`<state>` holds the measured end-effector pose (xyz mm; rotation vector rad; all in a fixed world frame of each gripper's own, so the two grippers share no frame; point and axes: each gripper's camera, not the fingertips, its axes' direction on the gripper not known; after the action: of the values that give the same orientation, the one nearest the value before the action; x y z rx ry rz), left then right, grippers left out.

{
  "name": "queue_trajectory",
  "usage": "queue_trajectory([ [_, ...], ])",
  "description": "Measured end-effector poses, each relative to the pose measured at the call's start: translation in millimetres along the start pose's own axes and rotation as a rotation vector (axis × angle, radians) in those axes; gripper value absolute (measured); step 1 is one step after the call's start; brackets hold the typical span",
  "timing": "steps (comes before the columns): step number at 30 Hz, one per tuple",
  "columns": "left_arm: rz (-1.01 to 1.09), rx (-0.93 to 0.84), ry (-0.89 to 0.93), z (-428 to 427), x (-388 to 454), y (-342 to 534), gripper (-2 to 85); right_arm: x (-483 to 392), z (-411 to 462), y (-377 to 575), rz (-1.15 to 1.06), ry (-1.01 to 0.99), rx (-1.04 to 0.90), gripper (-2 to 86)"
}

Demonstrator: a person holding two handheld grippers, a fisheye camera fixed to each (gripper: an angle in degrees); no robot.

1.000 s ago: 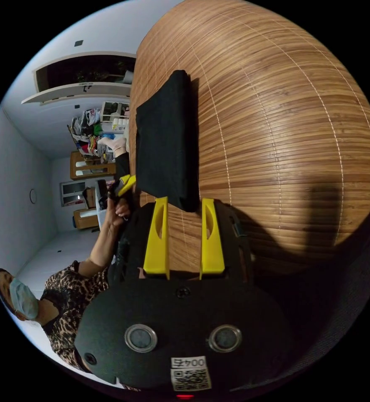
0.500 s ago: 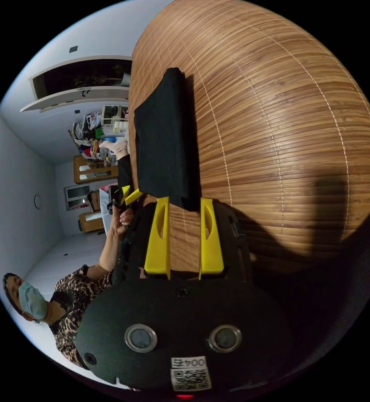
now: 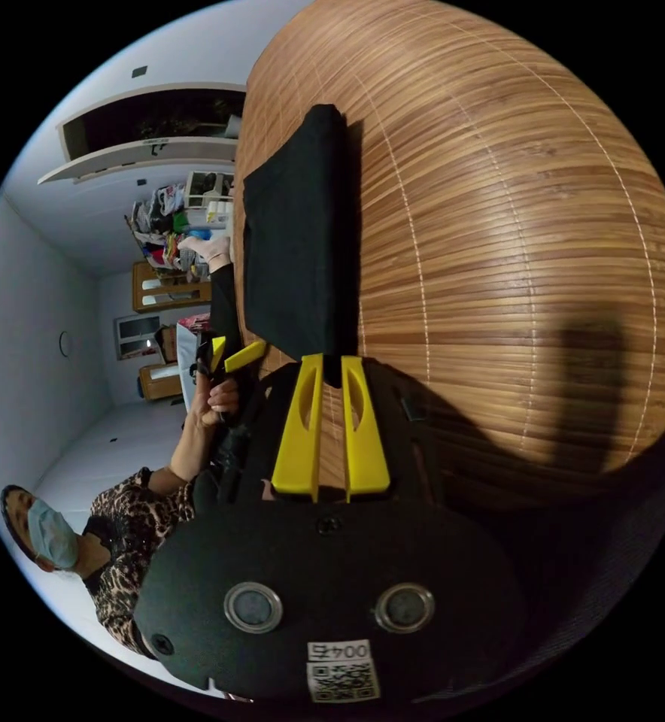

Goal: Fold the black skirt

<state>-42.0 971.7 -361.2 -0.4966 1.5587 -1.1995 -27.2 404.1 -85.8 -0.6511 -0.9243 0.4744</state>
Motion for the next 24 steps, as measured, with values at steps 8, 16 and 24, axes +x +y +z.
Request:
queue_trajectory([
  [8, 0.049, 0.137, -0.014, 17.0, 8.7, 6.3, 15.4, -0.8, -11.2, 14.8, -0.026, -0.104, 0.048, 3.8],
  [16, 0.074, 0.245, -0.024, 16.5, 7.1, 17.5, 9.2, -6.7, -5.8, 27.7, 0.016, -0.072, 0.023, 4.1],
  [24, 0.099, 0.24, -0.026, 36.4, 13.9, 24.1, 4.3, -15.9, -0.6, 48.8, 0.061, -0.119, 0.016, 12.0],
])
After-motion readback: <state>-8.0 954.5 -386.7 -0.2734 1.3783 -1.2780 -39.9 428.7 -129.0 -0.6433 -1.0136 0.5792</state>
